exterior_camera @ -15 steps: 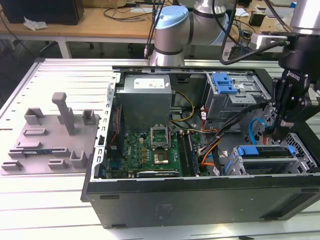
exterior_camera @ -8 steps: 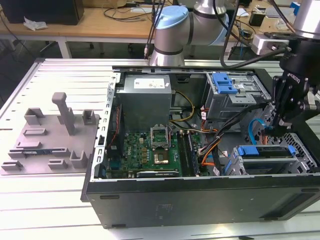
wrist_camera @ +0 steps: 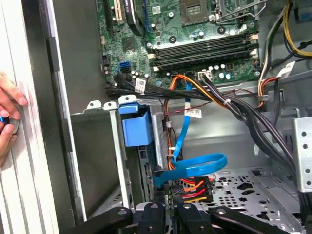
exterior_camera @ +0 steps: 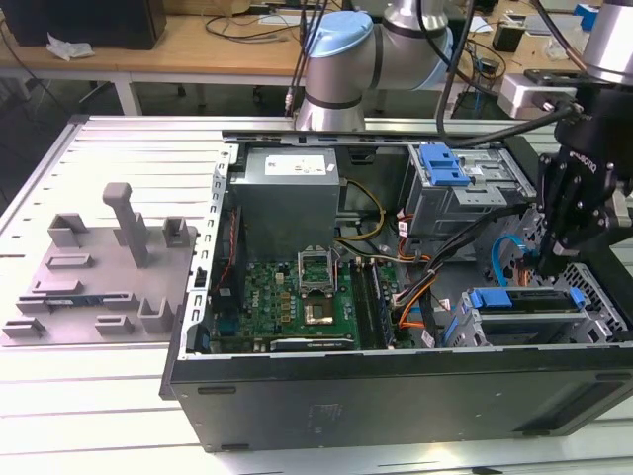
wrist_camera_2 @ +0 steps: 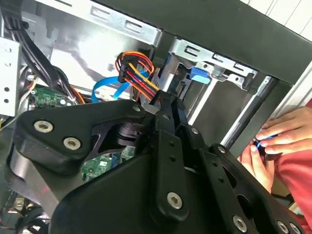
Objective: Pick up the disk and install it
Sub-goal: 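Insert the first disk wire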
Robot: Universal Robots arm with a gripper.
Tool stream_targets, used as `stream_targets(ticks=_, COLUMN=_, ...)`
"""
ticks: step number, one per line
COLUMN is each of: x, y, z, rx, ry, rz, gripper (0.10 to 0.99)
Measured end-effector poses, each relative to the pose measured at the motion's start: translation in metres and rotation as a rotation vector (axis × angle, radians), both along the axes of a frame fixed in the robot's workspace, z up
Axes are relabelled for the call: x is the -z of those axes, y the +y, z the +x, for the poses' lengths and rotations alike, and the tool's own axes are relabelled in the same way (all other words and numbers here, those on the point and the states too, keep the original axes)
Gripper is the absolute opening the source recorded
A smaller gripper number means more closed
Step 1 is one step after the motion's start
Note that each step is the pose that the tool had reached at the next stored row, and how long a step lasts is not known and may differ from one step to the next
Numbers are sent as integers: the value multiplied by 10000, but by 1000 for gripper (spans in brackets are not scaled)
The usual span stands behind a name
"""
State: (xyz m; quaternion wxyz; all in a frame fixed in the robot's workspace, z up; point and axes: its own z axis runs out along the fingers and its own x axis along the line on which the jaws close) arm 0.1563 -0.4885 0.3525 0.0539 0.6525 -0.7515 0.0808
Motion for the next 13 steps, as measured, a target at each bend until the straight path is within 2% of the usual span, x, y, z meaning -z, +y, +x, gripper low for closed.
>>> stream_targets(ticks=2, x=0, y=-46, z=-4, rx=-14, ry=-1, rz=30, gripper=165)
stream_targets(ticks=3, x=-1, y=-86, z=-4, rx=-18, ry=-2, rz=123, gripper=165)
stream_targets(ticks=9, x=-29, y=-182, z=-6, rx=-31, ry=-7, rz=922, gripper=165)
stream_targets(ticks=13, x=-43, y=-264, z=-6, rx=-46, ry=-10, rz=1307, gripper=165)
